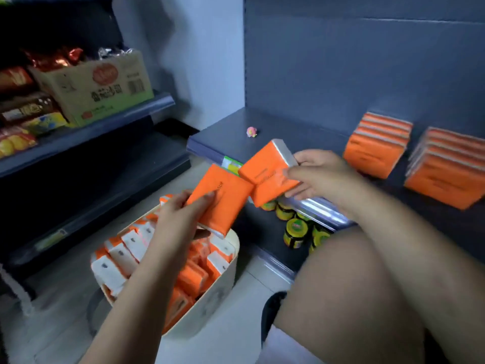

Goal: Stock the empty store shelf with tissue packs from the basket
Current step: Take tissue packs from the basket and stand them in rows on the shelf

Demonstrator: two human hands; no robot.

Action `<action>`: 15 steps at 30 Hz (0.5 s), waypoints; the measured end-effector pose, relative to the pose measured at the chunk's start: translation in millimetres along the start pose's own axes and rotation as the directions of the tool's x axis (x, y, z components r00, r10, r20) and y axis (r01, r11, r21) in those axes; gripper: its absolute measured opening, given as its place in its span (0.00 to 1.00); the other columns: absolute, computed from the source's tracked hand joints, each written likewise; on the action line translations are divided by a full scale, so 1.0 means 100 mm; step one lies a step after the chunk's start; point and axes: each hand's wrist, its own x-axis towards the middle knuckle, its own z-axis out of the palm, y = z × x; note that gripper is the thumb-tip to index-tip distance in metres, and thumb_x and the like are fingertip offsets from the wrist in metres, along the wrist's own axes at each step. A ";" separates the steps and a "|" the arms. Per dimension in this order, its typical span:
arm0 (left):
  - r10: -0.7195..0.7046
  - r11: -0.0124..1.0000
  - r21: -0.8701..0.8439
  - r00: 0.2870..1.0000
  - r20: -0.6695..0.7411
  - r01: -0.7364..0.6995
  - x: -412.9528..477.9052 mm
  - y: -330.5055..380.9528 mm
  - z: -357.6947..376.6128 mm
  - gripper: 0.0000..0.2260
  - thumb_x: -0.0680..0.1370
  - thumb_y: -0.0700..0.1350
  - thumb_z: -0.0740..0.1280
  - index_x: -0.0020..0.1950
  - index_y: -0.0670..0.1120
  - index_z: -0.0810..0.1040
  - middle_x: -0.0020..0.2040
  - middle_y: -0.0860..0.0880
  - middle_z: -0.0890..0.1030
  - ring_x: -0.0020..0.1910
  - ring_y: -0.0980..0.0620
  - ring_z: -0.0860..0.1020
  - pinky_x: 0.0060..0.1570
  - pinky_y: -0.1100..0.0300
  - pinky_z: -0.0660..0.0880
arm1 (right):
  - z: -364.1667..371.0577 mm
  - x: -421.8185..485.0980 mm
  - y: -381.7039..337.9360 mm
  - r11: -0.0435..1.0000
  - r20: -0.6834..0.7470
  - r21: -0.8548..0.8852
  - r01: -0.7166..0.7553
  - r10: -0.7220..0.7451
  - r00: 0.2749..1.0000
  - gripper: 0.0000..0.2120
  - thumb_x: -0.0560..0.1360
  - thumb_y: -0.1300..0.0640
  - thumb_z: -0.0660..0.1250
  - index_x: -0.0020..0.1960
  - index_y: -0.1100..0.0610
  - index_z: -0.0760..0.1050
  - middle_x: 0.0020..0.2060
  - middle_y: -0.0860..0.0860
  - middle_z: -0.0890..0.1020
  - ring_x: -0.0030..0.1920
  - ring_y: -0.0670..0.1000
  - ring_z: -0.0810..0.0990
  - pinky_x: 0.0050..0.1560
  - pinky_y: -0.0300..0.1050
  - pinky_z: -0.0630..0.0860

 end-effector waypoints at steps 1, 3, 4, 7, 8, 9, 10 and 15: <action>0.047 0.999 0.000 0.998 0.035 -0.047 -0.05 0.14 0.18 0.06 0.79 0.46 0.73 0.53 0.47 0.82 0.38 0.52 0.85 0.33 0.57 0.83 0.29 0.58 0.79 | -0.21 -0.15 0.02 0.999 -0.081 0.023 0.040 -0.038 0.996 0.06 0.79 0.61 0.70 0.56 0.61 0.81 0.49 0.62 0.87 0.40 0.57 0.87 0.44 0.47 0.83; 0.157 0.988 -0.001 0.980 0.121 -0.158 -0.20 0.41 0.60 0.05 0.79 0.44 0.73 0.53 0.46 0.81 0.38 0.49 0.83 0.30 0.56 0.81 0.25 0.59 0.77 | -0.65 -0.47 0.10 0.994 -0.202 0.051 0.093 -0.081 0.976 0.04 0.79 0.62 0.70 0.52 0.59 0.83 0.46 0.60 0.87 0.40 0.57 0.87 0.47 0.49 0.84; 0.213 0.976 -0.001 0.962 0.170 -0.216 -0.29 0.53 0.83 0.05 0.79 0.43 0.74 0.53 0.45 0.81 0.38 0.49 0.83 0.29 0.55 0.80 0.25 0.59 0.76 | -0.86 -0.63 0.15 0.992 -0.252 0.068 0.106 -0.086 0.964 0.03 0.79 0.61 0.70 0.50 0.57 0.83 0.43 0.59 0.87 0.39 0.58 0.86 0.46 0.50 0.83; 0.376 0.918 -0.004 0.870 0.318 -0.396 -0.50 0.77 1.53 0.07 0.77 0.46 0.75 0.53 0.48 0.81 0.38 0.52 0.84 0.33 0.55 0.81 0.34 0.58 0.78 | -1.44 -1.07 0.37 0.974 -0.426 0.175 0.141 -0.054 0.903 0.05 0.79 0.61 0.70 0.45 0.55 0.81 0.35 0.53 0.85 0.35 0.54 0.83 0.42 0.48 0.79; 0.411 0.896 0.012 0.840 0.354 -0.443 -0.57 0.81 1.78 0.07 0.77 0.47 0.76 0.52 0.49 0.81 0.40 0.53 0.84 0.36 0.58 0.80 0.38 0.62 0.78 | -1.60 -1.21 0.48 0.960 -0.499 0.226 0.165 -0.032 0.866 0.05 0.79 0.60 0.70 0.45 0.55 0.80 0.34 0.52 0.84 0.33 0.52 0.81 0.40 0.47 0.78; 0.438 0.877 0.013 0.811 0.387 -0.480 -0.63 0.82 2.02 0.07 0.77 0.47 0.76 0.52 0.50 0.81 0.41 0.55 0.84 0.36 0.62 0.79 0.39 0.66 0.76 | -1.73 -1.33 0.62 0.942 -0.577 0.272 0.197 -0.003 0.817 0.04 0.79 0.60 0.70 0.46 0.55 0.80 0.34 0.52 0.83 0.33 0.51 0.81 0.39 0.46 0.78; 0.456 0.865 -0.003 0.784 0.420 -0.502 -0.70 0.80 2.27 0.07 0.77 0.46 0.76 0.52 0.50 0.81 0.41 0.57 0.83 0.36 0.64 0.78 0.39 0.68 0.74 | -1.85 -1.44 0.76 0.924 -0.655 0.307 0.227 0.032 0.755 0.03 0.79 0.59 0.71 0.46 0.55 0.81 0.35 0.51 0.83 0.34 0.50 0.81 0.38 0.46 0.78; 0.493 0.834 -0.103 0.649 0.580 -0.541 -0.97 0.45 3.18 0.12 0.75 0.45 0.76 0.56 0.47 0.78 0.48 0.54 0.83 0.44 0.58 0.79 0.48 0.63 0.75 | -2.26 -1.80 1.10 0.882 -0.857 0.302 0.361 0.085 0.509 0.06 0.79 0.58 0.71 0.42 0.52 0.80 0.36 0.45 0.84 0.38 0.46 0.82 0.39 0.45 0.79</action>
